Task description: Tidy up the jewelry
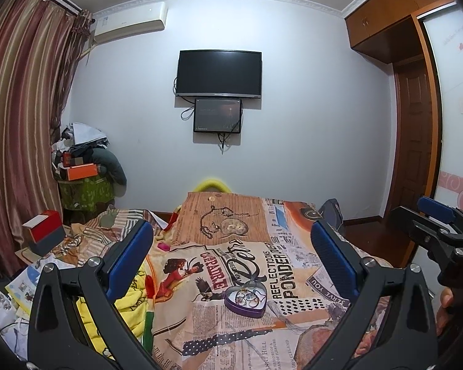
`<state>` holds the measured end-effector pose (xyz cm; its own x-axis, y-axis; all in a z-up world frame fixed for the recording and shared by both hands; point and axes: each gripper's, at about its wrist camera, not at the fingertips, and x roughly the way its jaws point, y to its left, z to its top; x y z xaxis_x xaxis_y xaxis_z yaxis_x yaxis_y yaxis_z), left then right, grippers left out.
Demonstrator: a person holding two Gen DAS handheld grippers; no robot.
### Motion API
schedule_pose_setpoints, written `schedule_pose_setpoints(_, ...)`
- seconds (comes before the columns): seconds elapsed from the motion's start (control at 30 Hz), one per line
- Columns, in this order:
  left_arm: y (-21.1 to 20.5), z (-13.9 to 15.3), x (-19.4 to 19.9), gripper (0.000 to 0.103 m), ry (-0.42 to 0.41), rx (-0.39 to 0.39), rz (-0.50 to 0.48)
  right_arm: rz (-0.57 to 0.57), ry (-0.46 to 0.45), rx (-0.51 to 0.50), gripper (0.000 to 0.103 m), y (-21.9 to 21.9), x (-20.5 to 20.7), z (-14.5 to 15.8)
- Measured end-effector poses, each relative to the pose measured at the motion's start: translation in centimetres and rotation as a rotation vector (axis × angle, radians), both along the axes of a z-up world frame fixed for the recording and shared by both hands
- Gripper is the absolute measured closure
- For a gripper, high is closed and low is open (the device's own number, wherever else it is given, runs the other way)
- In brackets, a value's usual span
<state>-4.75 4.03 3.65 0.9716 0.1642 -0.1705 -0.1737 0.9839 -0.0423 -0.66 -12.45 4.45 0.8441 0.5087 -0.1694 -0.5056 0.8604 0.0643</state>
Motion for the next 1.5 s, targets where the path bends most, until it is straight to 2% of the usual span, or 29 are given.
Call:
schedule_pose_setpoints(0.83,-0.14,-0.13,0.55,0.001,0.007,-0.002,-0.016,0.0,0.021,-0.007,0.0,-0.06,0.02,0.11)
schedule_pose_setpoints(1.07,0.23,-0.24,0.72,0.001,0.018,-0.044,-0.079,-0.001,0.02,-0.008,0.0,-0.09,0.12,0.14)
schedule_pose_setpoints(1.5,0.46,-0.21,0.75,0.001,0.023,-0.06,-0.071,0.0,0.027,-0.008,0.0,-0.16,0.24,-0.11)
